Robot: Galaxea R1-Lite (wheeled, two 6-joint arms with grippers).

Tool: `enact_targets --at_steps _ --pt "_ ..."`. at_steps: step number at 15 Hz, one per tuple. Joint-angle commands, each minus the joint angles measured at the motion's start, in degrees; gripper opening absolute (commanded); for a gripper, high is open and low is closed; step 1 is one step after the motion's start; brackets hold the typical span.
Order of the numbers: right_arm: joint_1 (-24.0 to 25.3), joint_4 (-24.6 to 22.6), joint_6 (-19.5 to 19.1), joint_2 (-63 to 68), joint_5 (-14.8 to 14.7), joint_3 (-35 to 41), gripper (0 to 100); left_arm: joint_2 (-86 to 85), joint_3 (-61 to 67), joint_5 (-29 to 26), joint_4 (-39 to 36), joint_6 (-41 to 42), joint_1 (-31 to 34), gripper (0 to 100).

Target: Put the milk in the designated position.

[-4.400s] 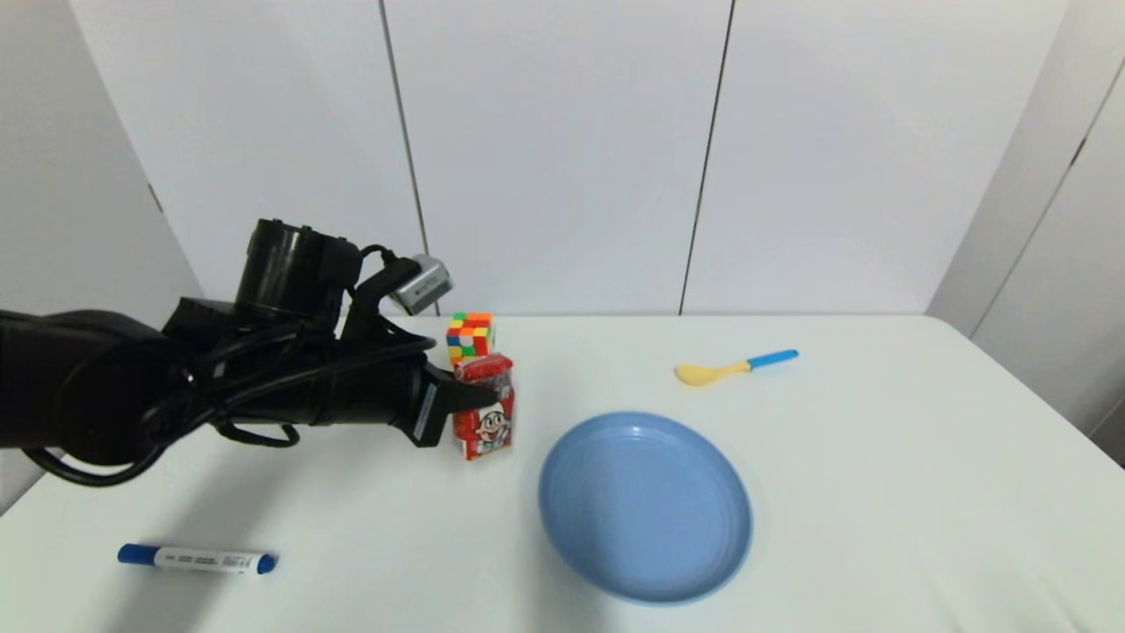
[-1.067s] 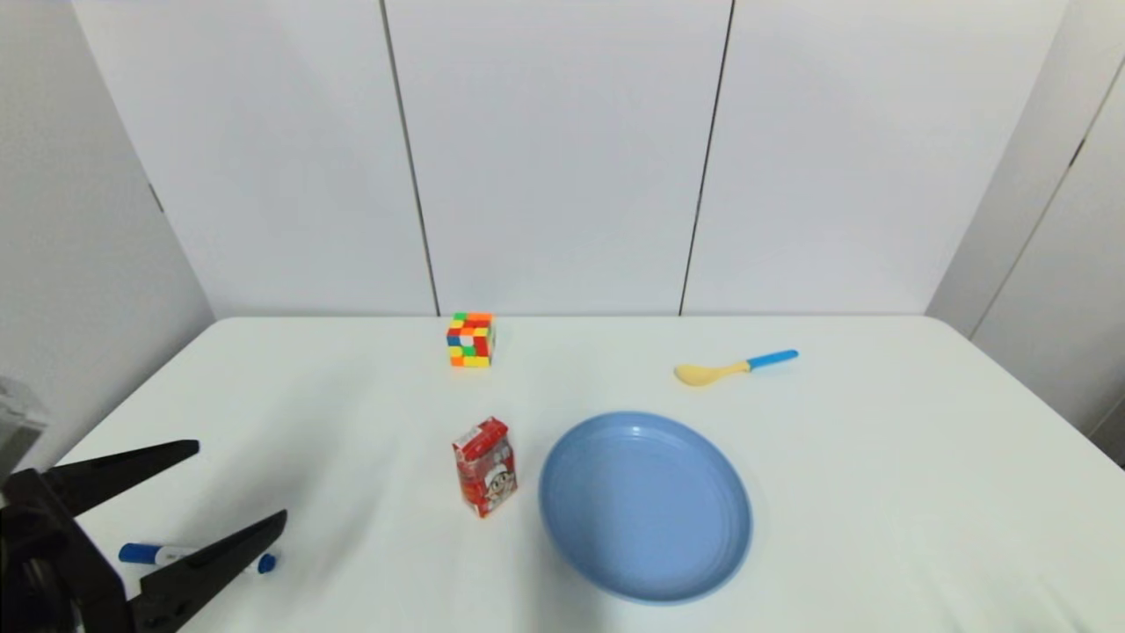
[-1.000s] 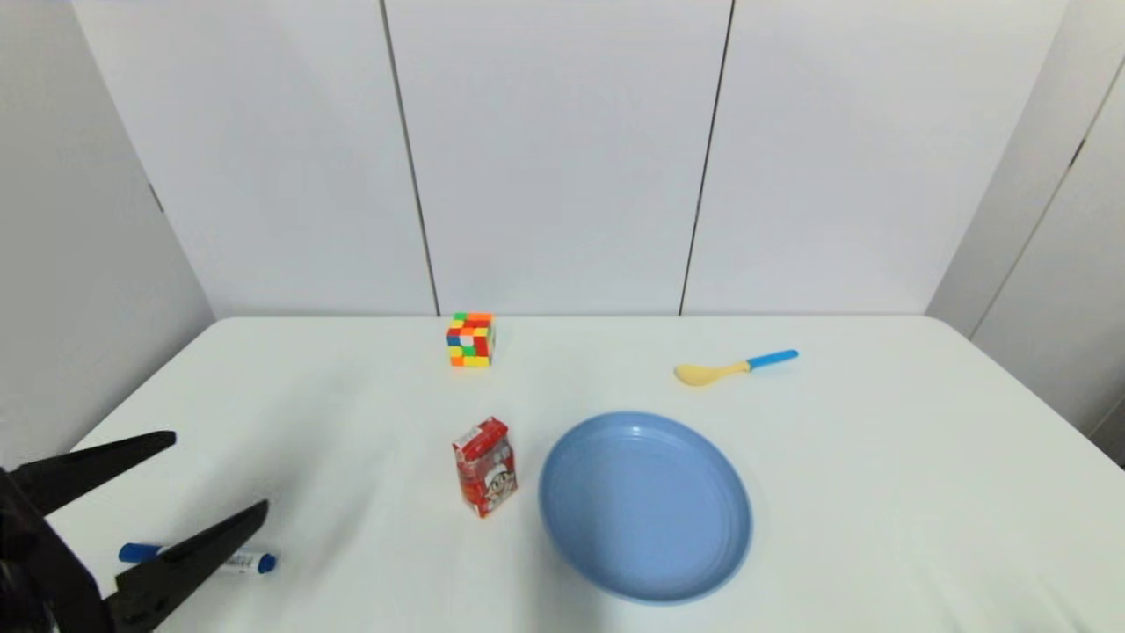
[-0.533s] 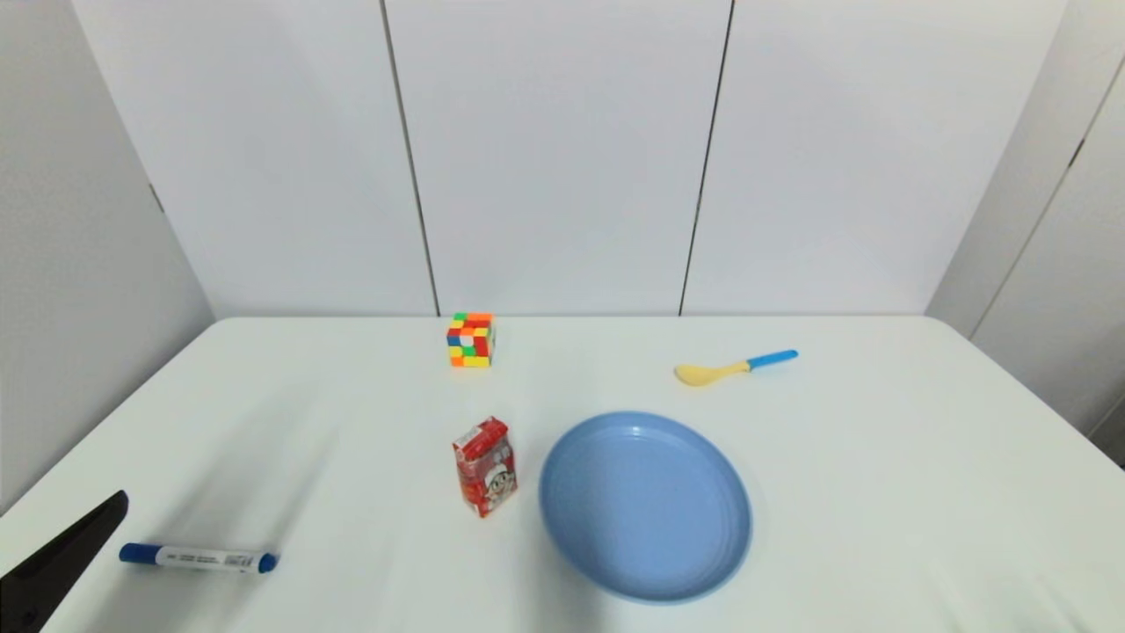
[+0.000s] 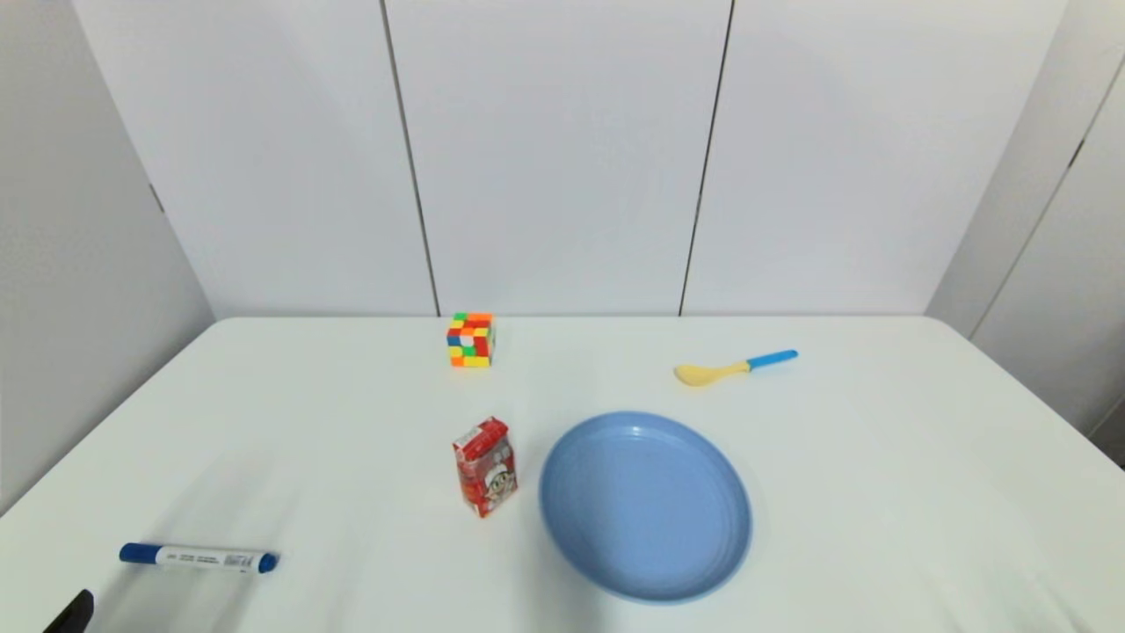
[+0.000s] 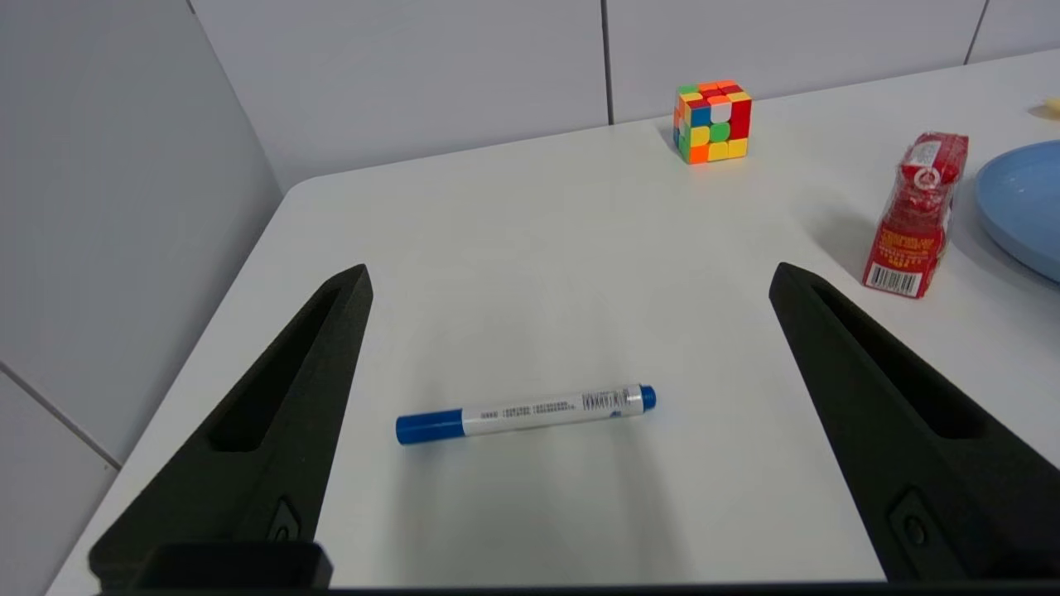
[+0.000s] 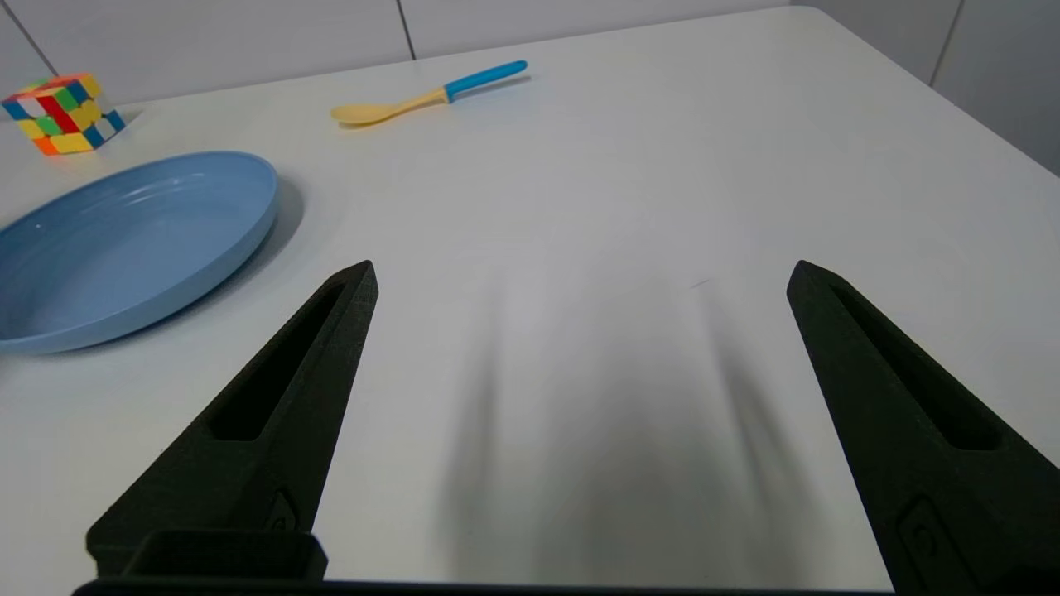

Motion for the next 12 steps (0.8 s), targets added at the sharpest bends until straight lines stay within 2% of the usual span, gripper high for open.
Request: enact_targets --at_steps 1,6,12 --pt "0.0 0.0 0.0 0.1 0.0 0.0 100 -11.2 4.9 0.2 2.3 0.1 -0.9 100" --pt "0.0 -0.1 0.0 0.1 0.0 0.0 100 -15.5 5.0 2.9 13.4 0.9 -0.9 100" --pt "0.0 0.0 0.0 0.1 0.0 0.0 100 -15.6 5.0 6.7 12.9 -9.7 -0.9 100"
